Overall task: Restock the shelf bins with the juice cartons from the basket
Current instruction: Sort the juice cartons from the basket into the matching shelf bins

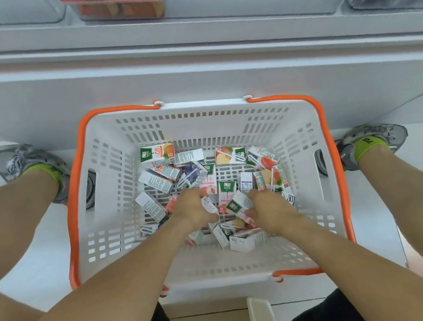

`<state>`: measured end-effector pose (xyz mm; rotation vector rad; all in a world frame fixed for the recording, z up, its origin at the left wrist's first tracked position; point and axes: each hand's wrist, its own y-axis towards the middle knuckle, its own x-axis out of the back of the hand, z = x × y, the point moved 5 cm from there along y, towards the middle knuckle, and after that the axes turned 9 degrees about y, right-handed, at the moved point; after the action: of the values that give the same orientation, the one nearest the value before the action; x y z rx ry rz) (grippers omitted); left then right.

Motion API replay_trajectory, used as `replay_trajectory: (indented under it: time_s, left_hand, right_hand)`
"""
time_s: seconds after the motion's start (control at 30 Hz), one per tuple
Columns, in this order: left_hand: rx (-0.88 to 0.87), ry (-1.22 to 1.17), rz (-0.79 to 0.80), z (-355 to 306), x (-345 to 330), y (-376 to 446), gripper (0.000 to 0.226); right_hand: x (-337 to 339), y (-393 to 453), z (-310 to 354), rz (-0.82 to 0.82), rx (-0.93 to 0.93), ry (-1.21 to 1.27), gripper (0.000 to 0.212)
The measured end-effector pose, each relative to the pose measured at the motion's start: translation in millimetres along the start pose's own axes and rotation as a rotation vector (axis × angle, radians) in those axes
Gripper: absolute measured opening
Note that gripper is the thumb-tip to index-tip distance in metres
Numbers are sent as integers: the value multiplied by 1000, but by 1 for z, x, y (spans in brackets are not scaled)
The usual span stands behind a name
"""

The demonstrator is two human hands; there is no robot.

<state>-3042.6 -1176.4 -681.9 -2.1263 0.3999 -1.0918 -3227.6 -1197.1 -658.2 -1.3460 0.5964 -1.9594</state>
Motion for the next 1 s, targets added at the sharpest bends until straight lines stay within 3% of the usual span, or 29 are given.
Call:
replay_trajectory:
  time_s: [0.03, 0.1, 0.23, 0.37, 0.53, 0.7, 0.8, 0.87, 1.0]
  left_hand:
    - [-1, -26, -1, -4, 8, -2, 75]
    - [5, -130, 5, -9, 25, -6, 67]
    - [34, -622, -4, -21, 57, -17, 54]
    - [-13, -844, -35, -36, 81, -24, 47]
    - [-136, -793, -46, -54, 105, -41, 48]
    - [-306, -457, 142, -79, 123, -71, 66]
    - [-370, -521, 318, -81, 130, -84, 87]
    - [-378, -575, 400, -83, 132, -92, 89]
    - [-265, -618, 327, -88, 139, -99, 76]
  right_hand:
    - [7, -2, 0, -16, -18, 125, 11]
    - [23, -8, 3, -53, -27, 342, 22]
    - [57, -21, 14, -113, 36, 616, 23]
    - [90, -35, 25, -183, 68, 930, 33]
    - [113, -60, 35, -186, 85, 1064, 27]
    - [119, -78, 47, -119, 137, 1157, 21]
    - [120, -82, 53, -66, 160, 1246, 21]
    - [120, -84, 58, -39, 179, 1328, 22]
    - [120, -88, 65, -14, 224, 1404, 17]
